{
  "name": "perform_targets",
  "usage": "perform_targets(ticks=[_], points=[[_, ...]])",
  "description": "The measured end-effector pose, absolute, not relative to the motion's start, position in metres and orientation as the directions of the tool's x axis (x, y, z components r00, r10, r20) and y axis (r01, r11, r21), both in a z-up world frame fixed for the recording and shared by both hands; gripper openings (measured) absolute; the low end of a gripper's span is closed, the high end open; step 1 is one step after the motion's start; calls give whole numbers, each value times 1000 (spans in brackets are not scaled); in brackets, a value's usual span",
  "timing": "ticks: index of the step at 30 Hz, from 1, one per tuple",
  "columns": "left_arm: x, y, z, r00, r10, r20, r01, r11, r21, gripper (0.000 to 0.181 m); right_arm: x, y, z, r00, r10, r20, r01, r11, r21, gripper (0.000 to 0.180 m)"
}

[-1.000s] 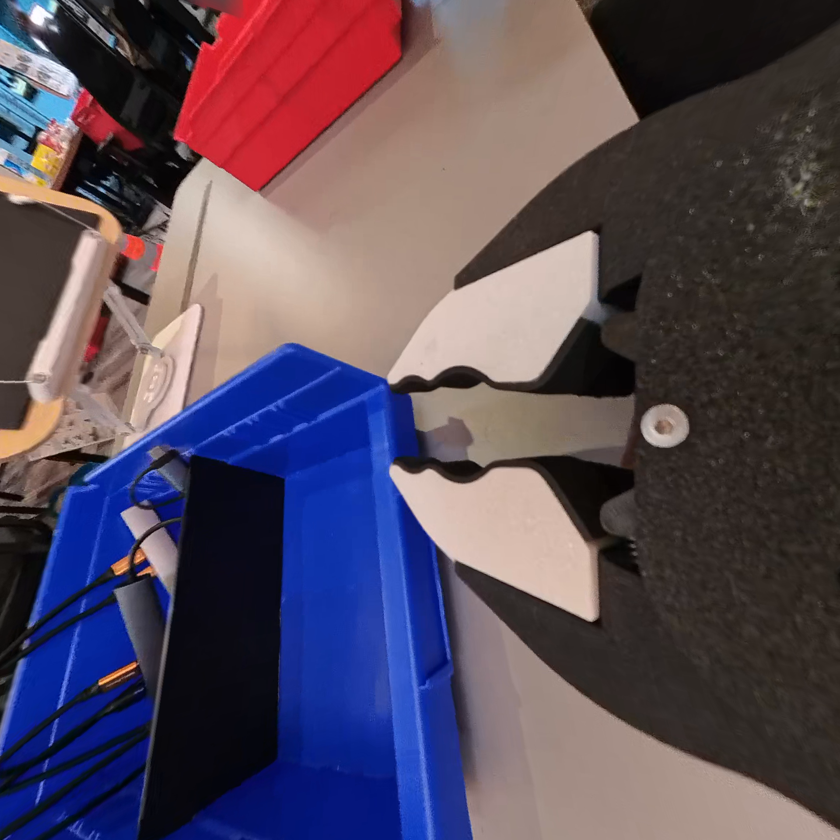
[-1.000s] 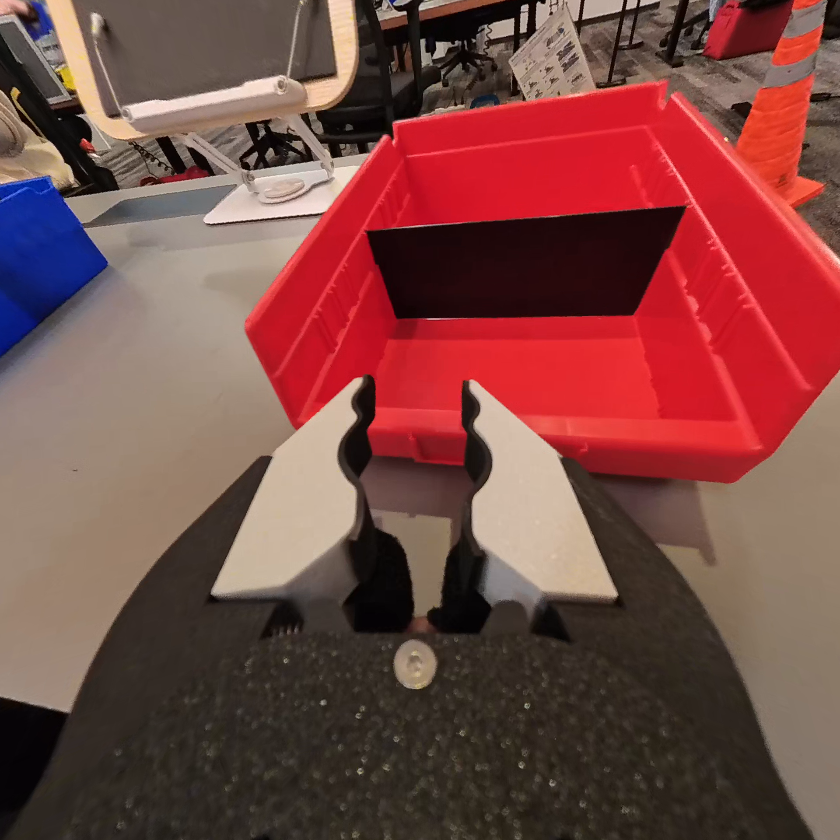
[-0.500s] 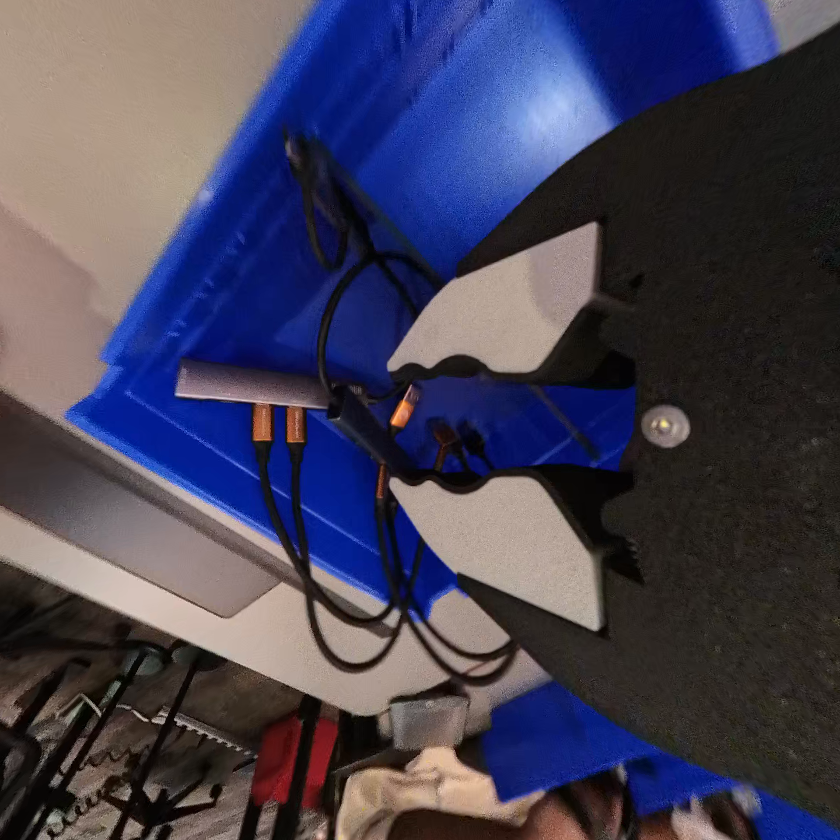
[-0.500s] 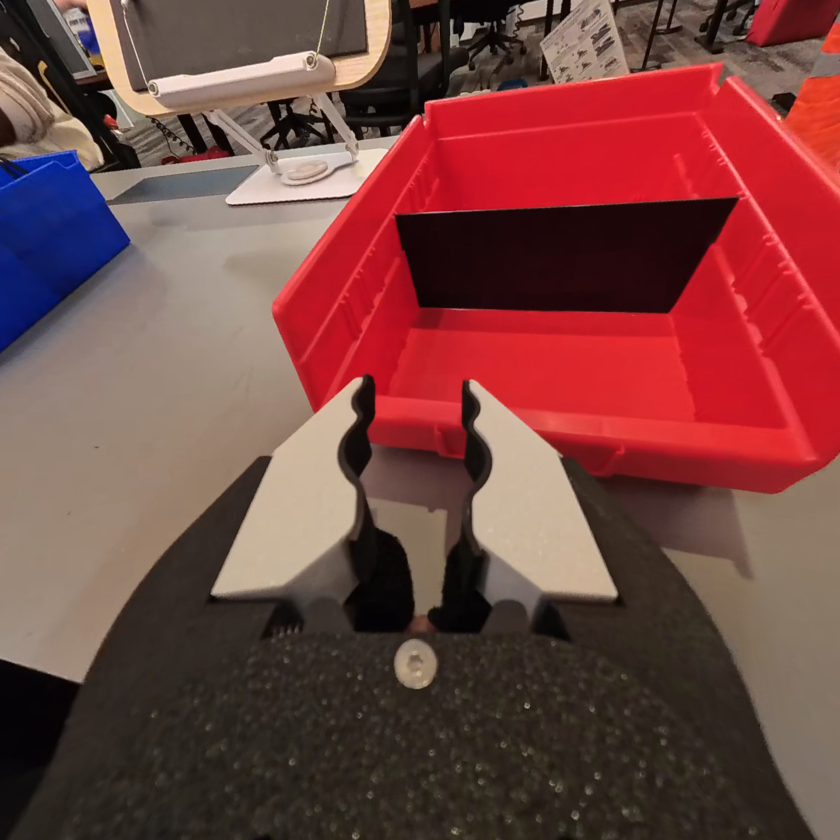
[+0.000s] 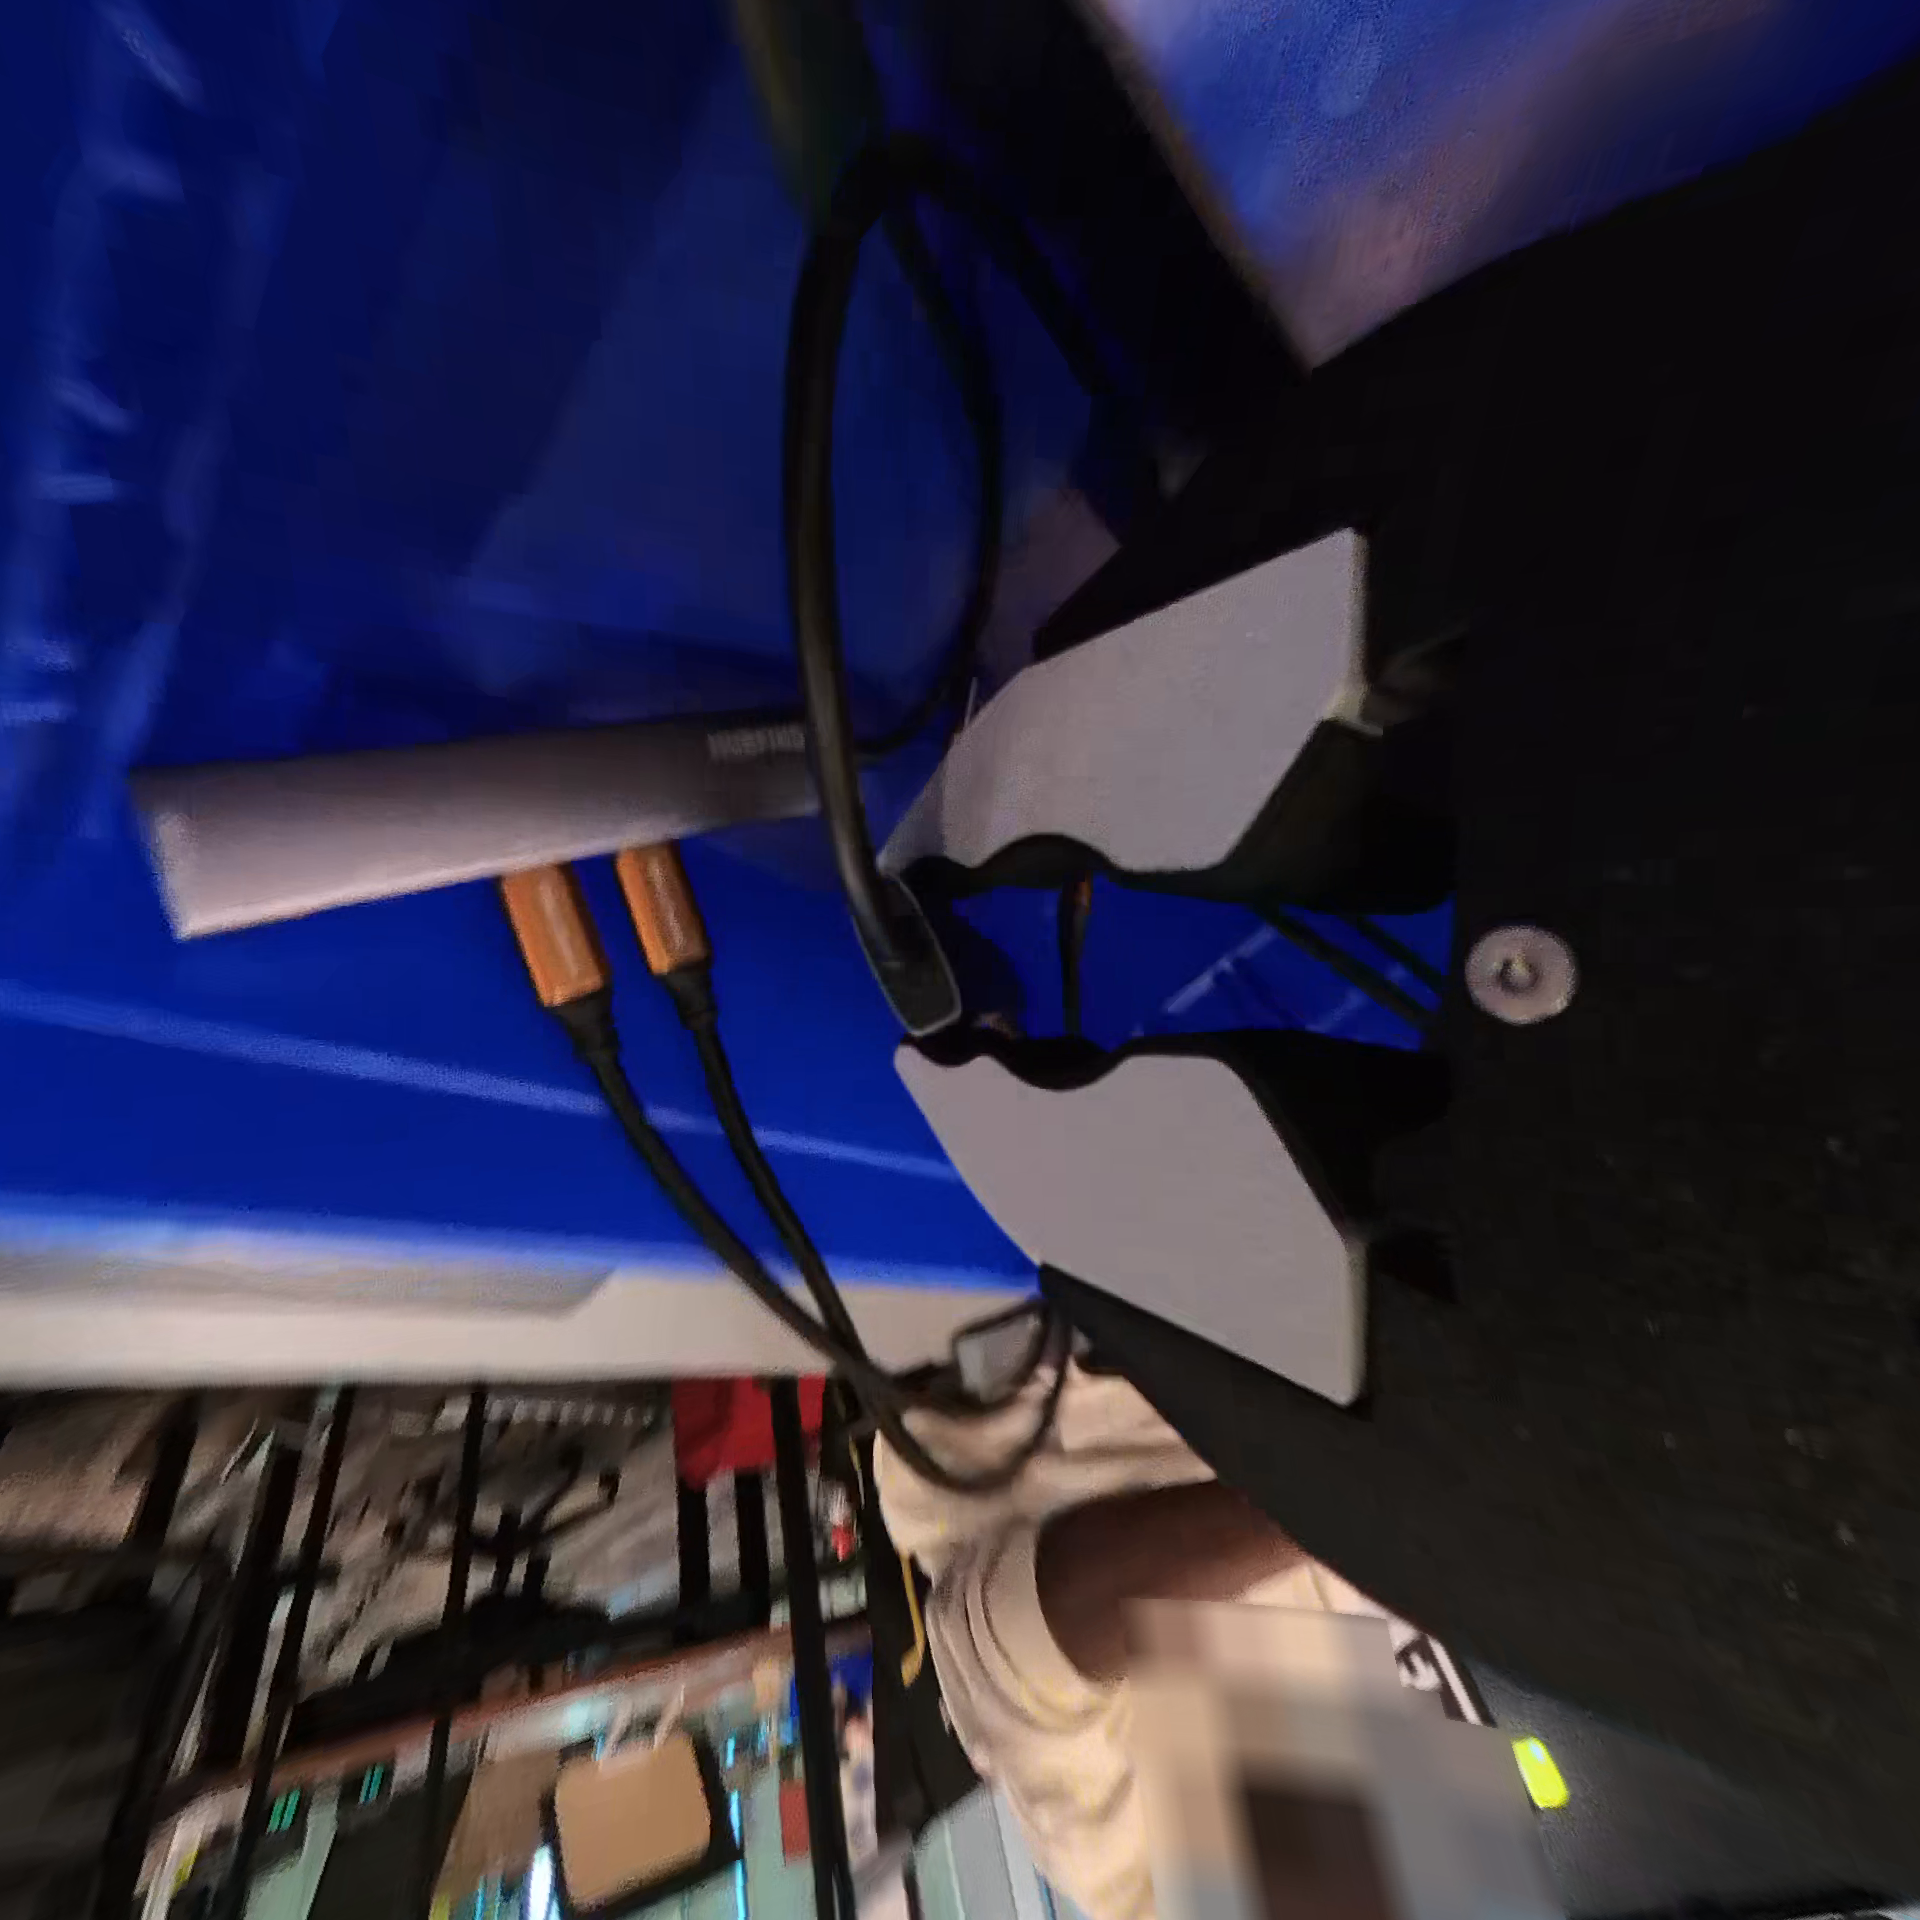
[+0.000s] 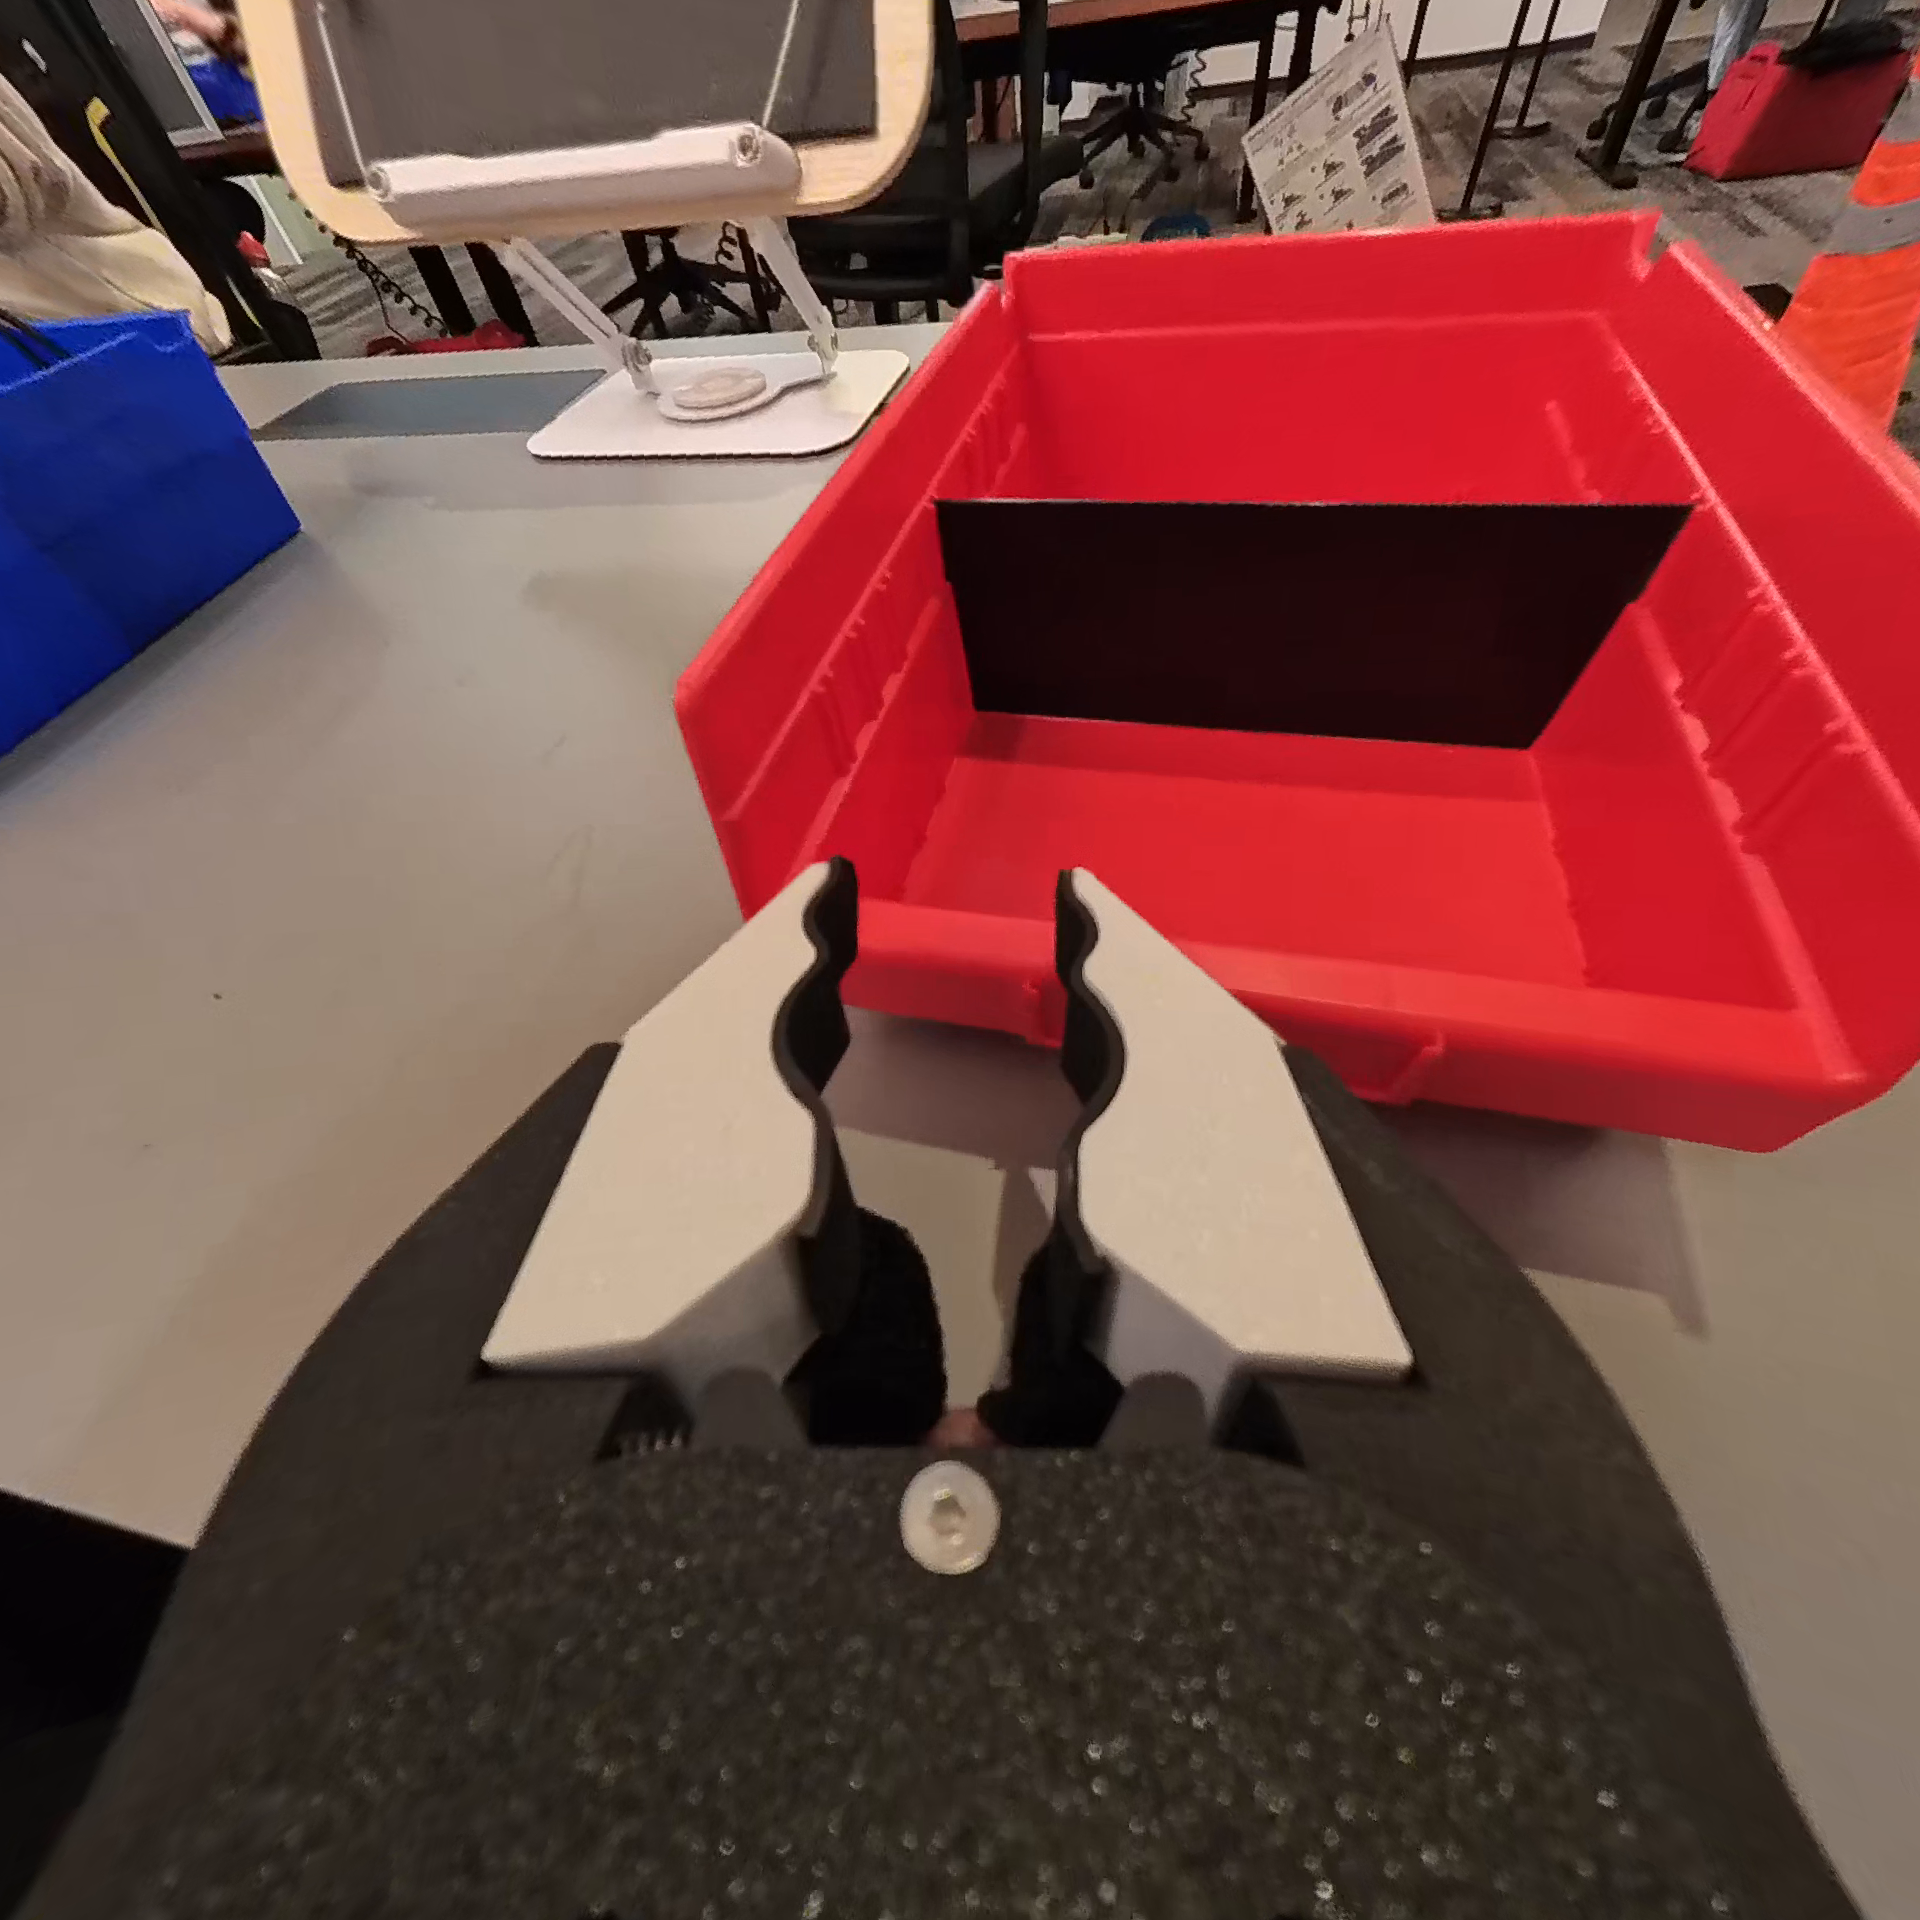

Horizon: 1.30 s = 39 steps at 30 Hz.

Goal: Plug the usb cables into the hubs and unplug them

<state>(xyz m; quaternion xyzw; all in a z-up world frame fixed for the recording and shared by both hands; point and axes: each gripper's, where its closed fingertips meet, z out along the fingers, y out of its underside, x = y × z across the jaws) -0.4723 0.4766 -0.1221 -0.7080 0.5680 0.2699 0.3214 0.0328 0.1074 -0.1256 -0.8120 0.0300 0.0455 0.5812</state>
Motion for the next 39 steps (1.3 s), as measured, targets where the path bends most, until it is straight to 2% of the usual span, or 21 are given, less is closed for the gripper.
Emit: perform_targets(ticks=[5, 8, 11, 14, 17, 19, 22, 24, 27, 28, 30, 33, 35, 39], points=[[-460, 438, -31, 101, -275, -956, -994, 11, -108, 23, 20, 108, -111, 994, 33, -100, -88, -265, -960, 36], [-442, 402, 27, 153, -66, -986, -982, 103, -160, 23, 9, 110, -97, 997, 60, -55, -41, -209, -977, 35], [-413, 357, 74, 188, 113, -976, -961, 229, -158, 23, -11, 114, -72, 991, 126, -50, -33, -136, -990, 35], [-371, 305, 101, 170, 246, -954, -927, 369, -70, 23, -42, 118, -47, 970, 234, -70, -49, -96, -994, 35], [-316, 245, 105, 137, 338, -931, -849, 524, 65, 23, -93, 121, -26, 878, 467, -106, -63, -107, -992, 36], [-280, 206, 98, 121, 363, -924, -777, 613, 139, 23, -126, 121, -13, 756, 636, -154, -81, -143, -986, 37], [-239, 149, 83, 154, 323, -934, -635, 756, 157, 23, -163, 114, 13, 480, 829, -287, -159, -239, -958, 49], [-221, 113, 74, 174, 261, -950, -522, 842, 136, 23, -176, 108, 28, 294, 895, -336, -200, -286, -937, 51], [-206, 53, 56, 161, 136, -977, -250, 964, 93, 23, -190, 83, 46, -51, 905, -422, -215, -422, -880, 61], [-204, 41, 53, 157, 100, -983, -206, 976, 66, 23, -191, 71, 51, -152, 892, -426, -211, -450, -867, 58], [-202, 25, 47, 142, 48, -989, -153, 988, 26, 23, -191, 46, 56, -316, 863, -394, -185, -463, -867, 37], [-203, 12, 35, 91, 18, -996, -92, 996, 10, 23, -196, 33, 40, -333, 850, -409, -89, -460, -883, 34], [-205, 7, 27, 56, 26, -998, -63, 998, 23, 23, -198, 25, 27, -332, 854, -400, -17, -429, -903, 14], [-208, 8, 16, 13, 91, -996, -44, 995, 91, 24, -197, 20, 22, -333, 870, -365, -14, -391, -920, 9]])
